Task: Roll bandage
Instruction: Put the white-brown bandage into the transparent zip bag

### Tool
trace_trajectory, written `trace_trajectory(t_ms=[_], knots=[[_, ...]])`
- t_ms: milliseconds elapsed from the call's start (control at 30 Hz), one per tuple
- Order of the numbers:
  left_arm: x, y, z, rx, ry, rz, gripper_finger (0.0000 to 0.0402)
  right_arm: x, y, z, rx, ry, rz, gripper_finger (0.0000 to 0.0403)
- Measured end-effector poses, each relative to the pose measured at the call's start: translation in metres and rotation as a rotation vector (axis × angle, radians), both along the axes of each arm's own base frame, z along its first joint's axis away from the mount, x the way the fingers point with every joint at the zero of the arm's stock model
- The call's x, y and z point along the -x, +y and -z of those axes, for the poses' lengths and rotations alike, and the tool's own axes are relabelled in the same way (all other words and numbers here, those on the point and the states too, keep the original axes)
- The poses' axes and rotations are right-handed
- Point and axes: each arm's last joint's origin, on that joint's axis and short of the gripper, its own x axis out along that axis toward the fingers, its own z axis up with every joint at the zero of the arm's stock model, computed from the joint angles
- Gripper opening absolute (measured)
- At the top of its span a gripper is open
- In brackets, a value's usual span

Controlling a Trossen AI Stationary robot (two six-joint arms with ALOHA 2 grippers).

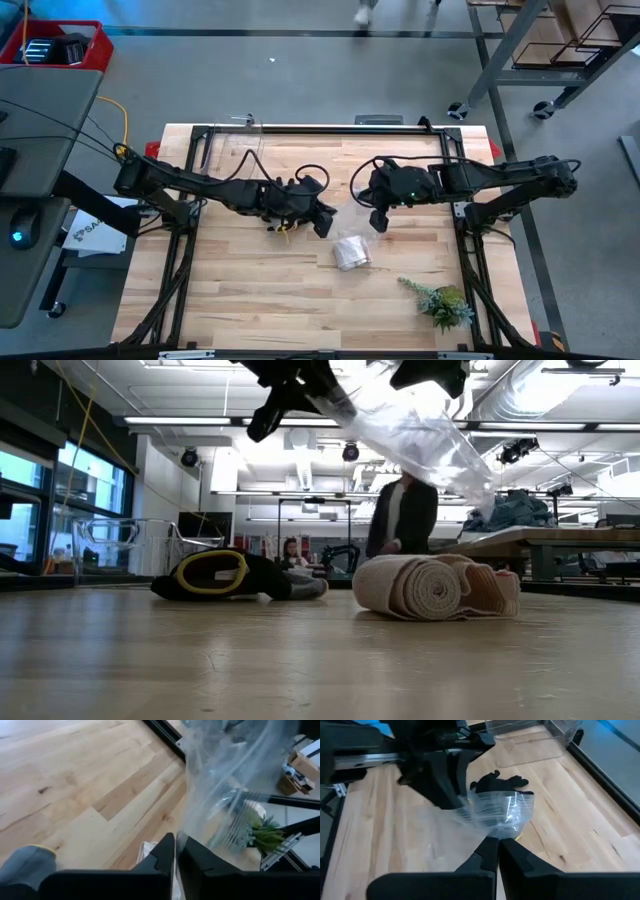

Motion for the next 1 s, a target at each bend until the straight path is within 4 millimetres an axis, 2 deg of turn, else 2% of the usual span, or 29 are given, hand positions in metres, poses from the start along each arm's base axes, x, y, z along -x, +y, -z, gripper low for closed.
trace_trajectory(t_ms=[133, 300, 400, 567, 633, 700, 767, 900, 1000], knots=[[0.003, 0.002, 0.004, 0.017, 0.052, 0.014, 0.0002, 0.004, 0.001, -0.004, -0.086, -0.017, -0.003, 0.0], [0.003, 0.005, 0.005, 0.029, 0.065, -0.001, 0.0001, 0.016, 0.0, -0.033, -0.14, 0.015, -0.034, 0.0009], [0.001, 0.011, 0.003, 0.035, 0.035, -0.023, 0.0001, 0.023, -0.001, -0.052, -0.107, 0.027, -0.044, 0.0041], [0.0, 0.02, 0.002, 0.059, 0.012, -0.074, 0.0001, 0.038, -0.004, -0.074, -0.021, 0.084, -0.035, 0.0121], [0.0, 0.023, 0.002, 0.069, 0.007, -0.111, 0.0, 0.039, -0.004, -0.086, -0.032, 0.046, -0.049, 0.015], [0.0, 0.026, 0.002, 0.07, 0.001, -0.141, 0.0, 0.035, 0.0, -0.094, -0.041, 0.023, -0.102, 0.017], [0.0, 0.03, 0.002, 0.083, -0.004, -0.159, 0.0, 0.024, 0.007, -0.092, -0.015, 0.064, -0.204, 0.018], [-0.002, 0.035, -0.005, 0.121, -0.02, -0.153, 0.0, -0.007, 0.027, -0.072, 0.143, 0.203, -0.413, 0.0183], [-0.004, 0.035, -0.014, 0.139, -0.057, -0.153, 0.0, -0.024, 0.033, -0.06, 0.265, 0.318, -0.442, 0.0183]])
